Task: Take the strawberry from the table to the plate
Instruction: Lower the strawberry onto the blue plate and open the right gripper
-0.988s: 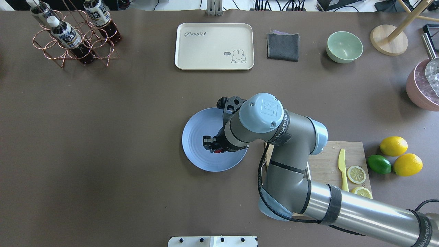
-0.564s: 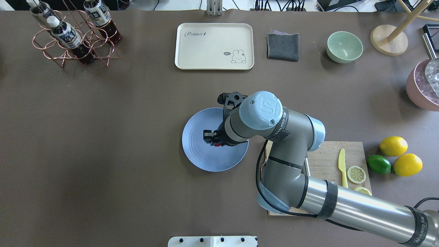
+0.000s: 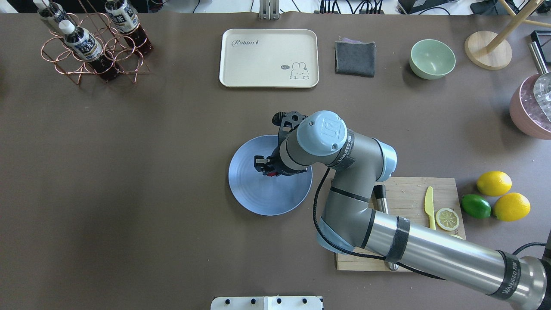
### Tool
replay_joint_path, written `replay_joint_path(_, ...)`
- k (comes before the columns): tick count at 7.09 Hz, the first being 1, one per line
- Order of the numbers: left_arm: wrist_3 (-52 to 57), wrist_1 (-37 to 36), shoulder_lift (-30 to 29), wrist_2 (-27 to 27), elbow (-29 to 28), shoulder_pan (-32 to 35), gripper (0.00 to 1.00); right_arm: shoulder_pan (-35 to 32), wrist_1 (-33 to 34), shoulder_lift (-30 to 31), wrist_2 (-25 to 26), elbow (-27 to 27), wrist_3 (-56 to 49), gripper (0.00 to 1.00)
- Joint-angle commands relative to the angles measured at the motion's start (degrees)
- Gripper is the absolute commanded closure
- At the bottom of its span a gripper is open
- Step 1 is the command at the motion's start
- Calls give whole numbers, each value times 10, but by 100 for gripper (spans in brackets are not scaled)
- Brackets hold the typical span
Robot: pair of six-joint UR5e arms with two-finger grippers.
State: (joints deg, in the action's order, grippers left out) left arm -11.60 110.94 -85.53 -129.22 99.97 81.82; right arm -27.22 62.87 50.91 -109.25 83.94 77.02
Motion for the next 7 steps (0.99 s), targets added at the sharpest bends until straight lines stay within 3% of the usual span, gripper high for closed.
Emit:
replay_joint_path(1, 0, 2, 0, -1, 2, 0, 2, 0, -1, 2, -9, -3, 23, 100)
replay_joint_path(2, 0, 2, 0, -1, 2, 1, 2, 0, 0, 2, -10, -3, 30, 100)
replay_joint_path(3, 0, 2, 0, -1, 2, 3, 2, 0, 0, 2, -11, -3, 56, 62)
replay_joint_path(4, 0, 2, 0, -1, 2, 3, 2, 6, -3, 1, -8, -1, 72, 1)
replay_joint_path(7, 0, 3, 6, -1, 4, 3, 2, -2, 1, 2, -9, 3, 69, 0)
